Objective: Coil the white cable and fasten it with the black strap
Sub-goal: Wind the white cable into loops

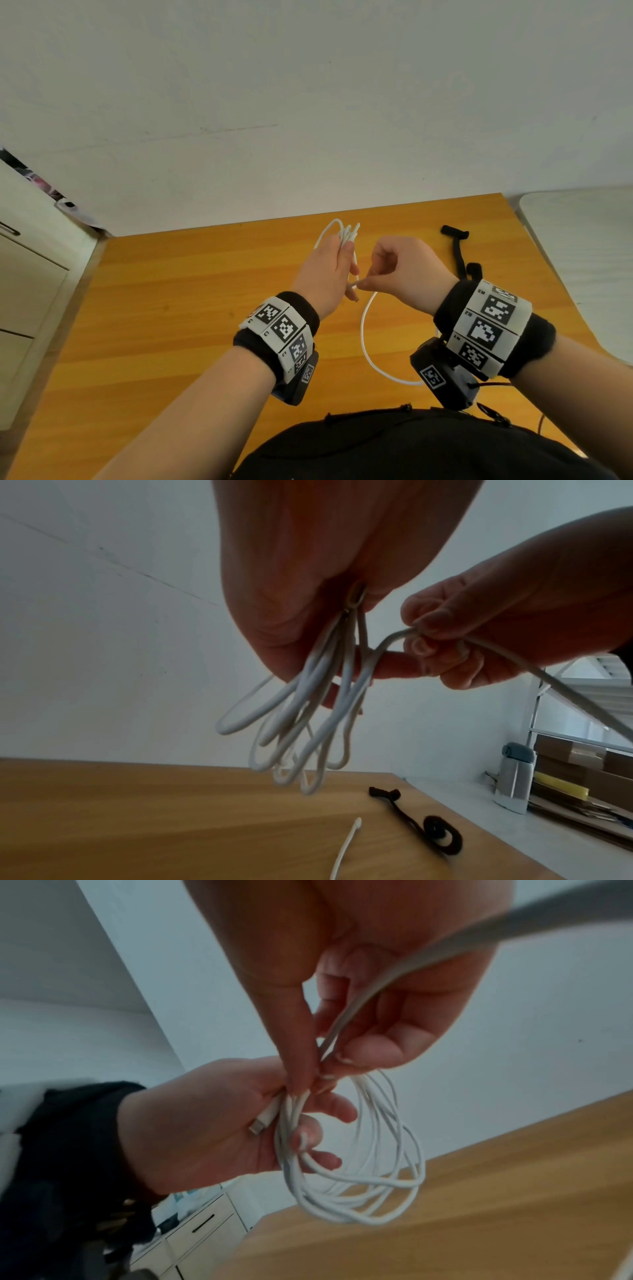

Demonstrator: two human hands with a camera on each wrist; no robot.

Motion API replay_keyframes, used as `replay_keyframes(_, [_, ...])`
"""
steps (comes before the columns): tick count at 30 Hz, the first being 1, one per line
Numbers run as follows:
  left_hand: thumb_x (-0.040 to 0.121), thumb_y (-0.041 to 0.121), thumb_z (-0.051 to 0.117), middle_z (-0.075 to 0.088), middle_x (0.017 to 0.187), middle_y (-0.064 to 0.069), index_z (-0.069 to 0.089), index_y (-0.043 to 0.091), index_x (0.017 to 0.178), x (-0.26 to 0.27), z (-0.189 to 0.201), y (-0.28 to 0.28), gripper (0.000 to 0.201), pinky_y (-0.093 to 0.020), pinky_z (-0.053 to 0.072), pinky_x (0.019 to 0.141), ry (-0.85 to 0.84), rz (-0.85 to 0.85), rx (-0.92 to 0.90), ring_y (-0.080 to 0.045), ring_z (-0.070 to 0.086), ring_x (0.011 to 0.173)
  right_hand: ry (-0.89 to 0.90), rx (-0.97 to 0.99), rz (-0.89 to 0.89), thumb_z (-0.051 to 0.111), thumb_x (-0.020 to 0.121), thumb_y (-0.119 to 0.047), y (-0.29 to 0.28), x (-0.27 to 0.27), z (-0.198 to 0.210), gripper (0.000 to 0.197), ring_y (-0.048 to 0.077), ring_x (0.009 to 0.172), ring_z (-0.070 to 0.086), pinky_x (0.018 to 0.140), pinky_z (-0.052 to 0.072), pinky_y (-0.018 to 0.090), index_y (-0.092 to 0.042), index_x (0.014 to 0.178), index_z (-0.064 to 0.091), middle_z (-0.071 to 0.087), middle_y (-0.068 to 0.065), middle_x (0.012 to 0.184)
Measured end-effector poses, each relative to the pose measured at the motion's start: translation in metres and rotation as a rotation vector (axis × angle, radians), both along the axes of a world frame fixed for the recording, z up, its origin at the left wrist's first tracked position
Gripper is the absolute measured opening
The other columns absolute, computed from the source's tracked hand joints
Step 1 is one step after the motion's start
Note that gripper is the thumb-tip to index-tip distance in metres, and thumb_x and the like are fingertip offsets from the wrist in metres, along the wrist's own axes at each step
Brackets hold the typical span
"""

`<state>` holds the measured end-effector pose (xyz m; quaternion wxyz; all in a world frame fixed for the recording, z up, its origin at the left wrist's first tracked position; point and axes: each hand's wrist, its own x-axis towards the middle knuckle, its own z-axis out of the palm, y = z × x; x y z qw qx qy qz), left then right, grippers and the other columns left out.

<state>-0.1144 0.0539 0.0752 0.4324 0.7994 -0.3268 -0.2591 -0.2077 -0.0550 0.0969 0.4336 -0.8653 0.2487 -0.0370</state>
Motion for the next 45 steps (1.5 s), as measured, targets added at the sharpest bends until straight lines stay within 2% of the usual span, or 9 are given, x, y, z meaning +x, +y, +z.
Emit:
replay_keyframes(6, [0.1, 0.035, 0.029, 0.05, 0.072, -0.002, 0.041, 0.022, 0.076, 0.006, -0.005, 0.001, 0.029, -0.047, 0.051, 0.068, -0.041, 0.076, -0.015, -0.021, 0.048, 0.064, -0.007, -0.03, -0.066, 0.079, 0.07, -0.024, -0.013, -0.002, -0.005, 0.024, 0.015, 0.066, 0.055, 0.061, 0.047, 0.027, -0.012, 0.078, 0.06, 0.06, 0.0, 0.072])
replay_keyframes(8, [0.1, 0.034, 0.029, 0.046, 0.07, -0.001, 0.041, 0.02, 0.078, 0.01, -0.003, 0.003, 0.029, -0.043, 0.047, 0.066, -0.008, 0.103, -0.023, -0.02, 0.043, 0.064, -0.02, 0.008, -0.12, 0.077, 0.073, -0.025, -0.02, -0.005, -0.006, 0.023, 0.019, 0.072, 0.061, 0.068, 0.052, 0.032, -0.012, 0.084, 0.063, 0.066, 0.005, 0.078])
replay_keyframes(21, [0.1, 0.027, 0.034, 0.039, 0.057, 0.003, 0.053, 0.013, 0.078, 0.007, 0.01, 0.001, 0.032, -0.029, 0.033, 0.054, 0.162, -0.026, -0.031, -0.011, 0.035, 0.049, -0.274, 0.189, -0.281, 0.074, 0.077, -0.025, -0.023, 0.004, 0.0, 0.01, 0.011, 0.062, 0.051, 0.061, 0.047, 0.026, -0.016, 0.077, 0.068, 0.061, 0.001, 0.069])
replay_keyframes(24, [0.099, 0.037, 0.035, 0.041, 0.057, 0.009, 0.056, 0.015, 0.077, 0.003, 0.017, 0.0, 0.037, -0.024, 0.035, 0.053, 0.089, -0.062, -0.052, -0.008, 0.038, 0.05, -0.299, 0.19, -0.309, 0.075, 0.076, -0.024, -0.026, 0.007, 0.0, 0.008, 0.008, 0.061, 0.051, 0.059, 0.044, 0.02, -0.018, 0.077, 0.069, 0.061, -0.003, 0.068])
replay_keyframes(28, [0.096, 0.037, 0.044, 0.043, 0.064, 0.002, 0.059, 0.001, 0.088, 0.005, 0.021, -0.001, 0.04, -0.027, 0.035, 0.055, -0.045, -0.118, -0.025, -0.015, 0.043, 0.056, -0.292, 0.196, -0.306, 0.075, 0.075, -0.027, -0.03, 0.009, 0.0, 0.008, 0.009, 0.061, 0.049, 0.057, 0.043, 0.02, -0.021, 0.076, 0.07, 0.06, -0.003, 0.066])
replay_keyframes(30, [0.096, 0.037, 0.044, 0.042, 0.062, 0.005, 0.059, 0.01, 0.083, 0.008, 0.022, 0.0, 0.034, -0.02, 0.036, 0.052, -0.038, -0.105, -0.025, -0.011, 0.043, 0.053, -0.285, 0.197, -0.294, 0.074, 0.076, -0.028, -0.03, 0.008, 0.0, 0.007, 0.007, 0.06, 0.049, 0.057, 0.043, 0.02, -0.023, 0.074, 0.069, 0.06, -0.005, 0.065])
replay_keyframes(33, [0.097, 0.035, 0.044, 0.039, 0.057, 0.007, 0.055, 0.021, 0.074, 0.012, 0.025, 0.001, 0.028, -0.021, 0.037, 0.052, 0.041, -0.05, -0.075, -0.003, 0.039, 0.042, -0.274, 0.243, -0.307, 0.071, 0.079, -0.029, -0.032, 0.007, -0.003, 0.008, 0.004, 0.055, 0.048, 0.057, 0.04, 0.019, -0.024, 0.073, 0.068, 0.057, -0.009, 0.061])
replay_keyframes(36, [0.097, 0.034, 0.043, 0.034, 0.05, 0.011, 0.055, 0.014, 0.078, 0.015, 0.029, 0.002, 0.031, -0.028, 0.038, 0.055, 0.152, -0.002, -0.127, -0.003, 0.032, 0.037, -0.266, 0.31, -0.341, 0.069, 0.08, -0.03, -0.035, 0.007, -0.006, 0.011, 0.008, 0.056, 0.047, 0.057, 0.041, 0.022, -0.019, 0.079, 0.07, 0.056, -0.004, 0.062])
replay_keyframes(45, [0.098, 0.036, 0.042, 0.029, 0.049, 0.008, 0.053, 0.013, 0.076, 0.011, 0.035, 0.003, 0.034, -0.026, 0.036, 0.054, 0.395, 0.007, -0.155, -0.007, 0.025, 0.037, -0.3, 0.314, -0.383, 0.067, 0.083, -0.031, -0.035, 0.009, -0.008, 0.016, 0.009, 0.057, 0.047, 0.057, 0.041, 0.021, -0.015, 0.084, 0.069, 0.057, -0.006, 0.063])
